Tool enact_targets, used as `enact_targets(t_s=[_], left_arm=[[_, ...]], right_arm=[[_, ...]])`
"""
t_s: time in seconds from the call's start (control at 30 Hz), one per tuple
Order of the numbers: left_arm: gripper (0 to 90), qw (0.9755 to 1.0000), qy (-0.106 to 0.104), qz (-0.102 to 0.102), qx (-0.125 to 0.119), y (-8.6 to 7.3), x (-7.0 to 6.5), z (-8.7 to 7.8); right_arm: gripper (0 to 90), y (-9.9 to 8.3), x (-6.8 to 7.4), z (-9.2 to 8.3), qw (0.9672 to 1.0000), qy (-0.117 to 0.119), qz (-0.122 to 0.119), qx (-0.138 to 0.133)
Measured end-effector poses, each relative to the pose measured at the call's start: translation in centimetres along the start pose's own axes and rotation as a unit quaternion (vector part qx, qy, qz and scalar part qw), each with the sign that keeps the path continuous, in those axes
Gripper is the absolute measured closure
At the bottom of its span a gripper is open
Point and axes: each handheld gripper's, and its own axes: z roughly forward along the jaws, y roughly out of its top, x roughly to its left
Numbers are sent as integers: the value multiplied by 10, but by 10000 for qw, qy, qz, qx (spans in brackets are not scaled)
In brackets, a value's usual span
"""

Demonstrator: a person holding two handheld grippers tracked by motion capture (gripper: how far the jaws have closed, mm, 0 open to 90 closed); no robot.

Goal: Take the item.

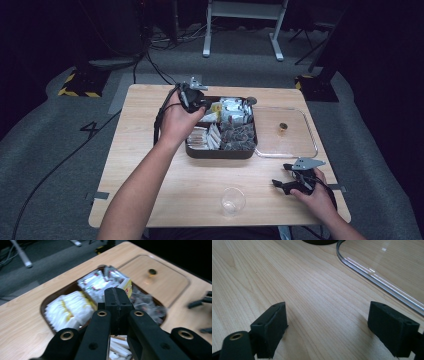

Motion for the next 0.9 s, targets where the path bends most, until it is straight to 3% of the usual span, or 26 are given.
enact_targets(t_s=[0.17, 0.2, 0.37, 0.67, 0.7, 0.9], left_arm=[[900, 9995, -169, 242, -70, -3, -16, -10], [900, 9988, -303, 354, -120, -6, -24, -15], [900, 9961, -593, 636, -176, -17, -40, -30], [900, 9917, -972, 803, -257, -39, -59, -45], [900, 9900, -1084, 866, -268, -44, -63, -48], [900, 9853, -1384, 937, -353, -65, -78, -50]], right_arm=[[161, 0, 0, 0, 10000, 1, -1, -1], [162, 0, 0, 0, 10000, 1, 0, 0], [162, 0, 0, 0, 10000, 1, 1, 0], [162, 0, 0, 0, 10000, 1, -1, 0], [161, 0, 0, 0, 10000, 2, 0, 0], [162, 0, 0, 0, 10000, 1, 0, 0]])
